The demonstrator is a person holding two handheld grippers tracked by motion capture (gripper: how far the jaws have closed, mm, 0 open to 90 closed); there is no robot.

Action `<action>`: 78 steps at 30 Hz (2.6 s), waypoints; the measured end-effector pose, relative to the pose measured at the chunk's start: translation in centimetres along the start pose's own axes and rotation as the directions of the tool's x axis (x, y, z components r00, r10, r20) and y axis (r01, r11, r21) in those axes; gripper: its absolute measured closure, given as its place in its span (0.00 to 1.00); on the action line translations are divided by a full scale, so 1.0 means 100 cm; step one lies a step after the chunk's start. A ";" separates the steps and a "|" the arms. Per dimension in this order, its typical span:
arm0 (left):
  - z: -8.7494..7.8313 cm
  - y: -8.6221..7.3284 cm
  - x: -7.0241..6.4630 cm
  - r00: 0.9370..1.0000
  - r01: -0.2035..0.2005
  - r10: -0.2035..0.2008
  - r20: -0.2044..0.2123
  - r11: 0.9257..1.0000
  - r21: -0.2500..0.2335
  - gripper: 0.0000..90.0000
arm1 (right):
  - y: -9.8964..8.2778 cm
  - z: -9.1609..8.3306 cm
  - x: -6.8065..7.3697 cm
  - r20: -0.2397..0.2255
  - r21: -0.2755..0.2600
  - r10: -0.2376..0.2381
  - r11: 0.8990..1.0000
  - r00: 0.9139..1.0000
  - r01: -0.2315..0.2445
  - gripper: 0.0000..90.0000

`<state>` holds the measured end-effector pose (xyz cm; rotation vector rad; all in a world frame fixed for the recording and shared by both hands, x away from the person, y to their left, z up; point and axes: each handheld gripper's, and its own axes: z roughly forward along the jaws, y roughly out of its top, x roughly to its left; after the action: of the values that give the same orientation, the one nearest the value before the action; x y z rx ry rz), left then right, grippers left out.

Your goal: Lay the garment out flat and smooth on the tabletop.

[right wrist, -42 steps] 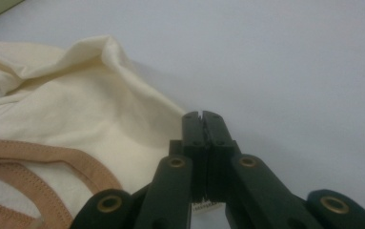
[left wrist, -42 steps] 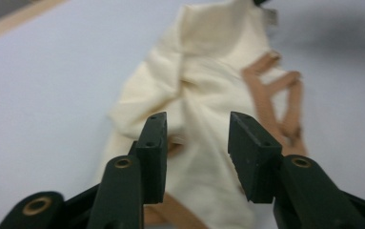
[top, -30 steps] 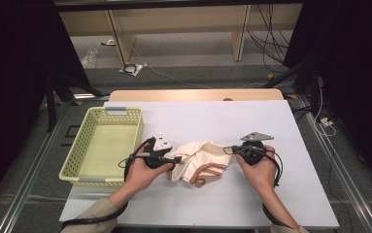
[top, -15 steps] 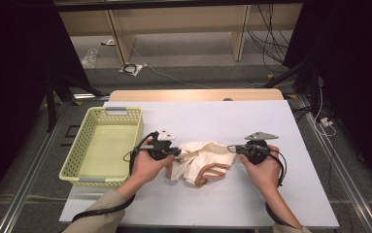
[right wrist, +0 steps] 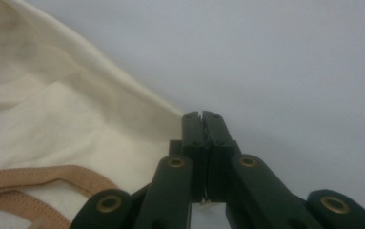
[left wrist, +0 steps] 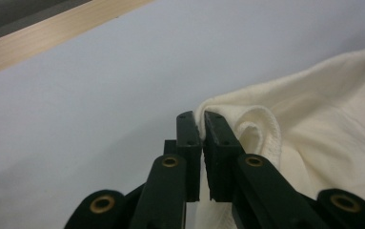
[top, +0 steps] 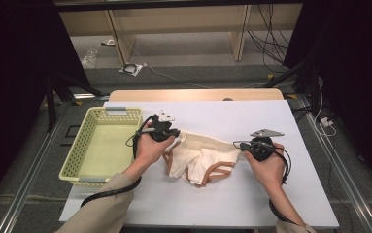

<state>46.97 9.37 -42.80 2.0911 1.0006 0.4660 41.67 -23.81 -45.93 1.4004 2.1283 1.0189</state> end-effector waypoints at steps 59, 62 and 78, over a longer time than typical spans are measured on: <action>-0.031 -0.067 -0.029 0.955 -0.294 0.275 0.112 0.928 0.228 0.82 | -0.017 0.010 0.112 -0.410 0.140 -0.305 0.910 0.859 0.390 0.99; -0.035 -0.061 -0.027 0.965 -0.257 0.240 0.104 0.945 0.202 0.90 | -0.013 0.005 0.107 -0.400 0.108 -0.295 0.925 0.868 0.365 0.99; -0.004 -0.021 -0.012 0.990 -0.143 0.141 0.033 0.988 0.067 0.87 | 0.022 0.012 0.049 -0.221 0.023 -0.146 0.988 0.964 0.155 1.00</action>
<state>44.94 9.52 -44.10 2.2343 0.8662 0.4776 41.72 -18.43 -44.74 1.1672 2.3841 1.1206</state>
